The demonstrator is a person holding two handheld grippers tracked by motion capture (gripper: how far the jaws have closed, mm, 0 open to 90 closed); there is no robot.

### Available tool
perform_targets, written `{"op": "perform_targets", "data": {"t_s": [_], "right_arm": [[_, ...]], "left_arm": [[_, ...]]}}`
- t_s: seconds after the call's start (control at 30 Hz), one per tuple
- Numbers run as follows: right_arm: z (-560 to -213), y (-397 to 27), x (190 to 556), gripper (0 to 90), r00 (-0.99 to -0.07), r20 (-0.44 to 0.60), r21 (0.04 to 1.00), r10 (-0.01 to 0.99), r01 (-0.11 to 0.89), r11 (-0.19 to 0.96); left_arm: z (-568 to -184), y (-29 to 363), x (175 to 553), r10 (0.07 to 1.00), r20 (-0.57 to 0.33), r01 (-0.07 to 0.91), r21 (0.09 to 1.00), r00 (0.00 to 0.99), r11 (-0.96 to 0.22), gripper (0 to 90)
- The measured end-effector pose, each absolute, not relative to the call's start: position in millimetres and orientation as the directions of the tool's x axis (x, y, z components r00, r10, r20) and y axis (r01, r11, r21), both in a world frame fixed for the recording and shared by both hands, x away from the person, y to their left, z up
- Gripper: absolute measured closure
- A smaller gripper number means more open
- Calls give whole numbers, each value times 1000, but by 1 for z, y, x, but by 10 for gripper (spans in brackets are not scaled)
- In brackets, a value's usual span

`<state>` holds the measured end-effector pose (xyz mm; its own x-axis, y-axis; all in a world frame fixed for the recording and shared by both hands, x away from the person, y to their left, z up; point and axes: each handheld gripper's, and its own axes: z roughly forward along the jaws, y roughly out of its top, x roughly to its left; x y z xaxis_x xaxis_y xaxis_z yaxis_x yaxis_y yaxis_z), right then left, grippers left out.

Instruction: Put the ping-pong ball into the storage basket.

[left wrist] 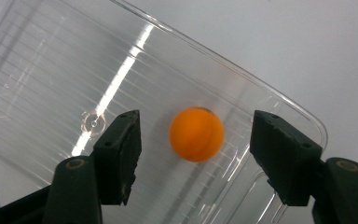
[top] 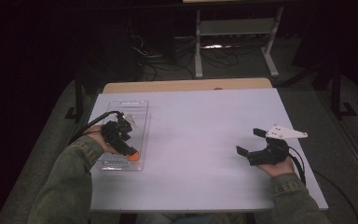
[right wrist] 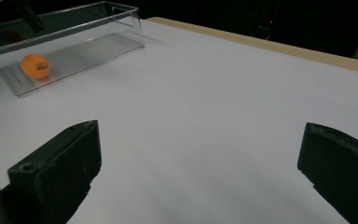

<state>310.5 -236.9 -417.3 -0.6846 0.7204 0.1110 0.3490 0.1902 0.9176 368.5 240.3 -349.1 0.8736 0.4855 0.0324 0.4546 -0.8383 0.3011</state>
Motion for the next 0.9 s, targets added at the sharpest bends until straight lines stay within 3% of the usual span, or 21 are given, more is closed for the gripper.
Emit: {"op": "perform_targets", "data": {"t_s": [0.17,0.27,0.43,0.57,0.9], "right_arm": [[-417,-238,310,0,-684,111,917,721,350,190],[-417,-238,310,0,-683,112,917,722,351,190],[-417,-238,310,0,-684,111,917,721,351,191],[-417,-237,310,0,-685,111,917,720,350,192],[-417,-237,310,0,-685,111,917,720,350,191]], "left_arm": [[-346,241,365,500,62,452,341,864,-824,158],[-344,243,364,505,60,453,363,861,-815,124],[-335,248,362,530,8,470,452,848,-758,11],[-328,253,360,538,-19,470,514,843,-718,0],[-320,263,353,566,16,457,572,824,-681,0]]}}
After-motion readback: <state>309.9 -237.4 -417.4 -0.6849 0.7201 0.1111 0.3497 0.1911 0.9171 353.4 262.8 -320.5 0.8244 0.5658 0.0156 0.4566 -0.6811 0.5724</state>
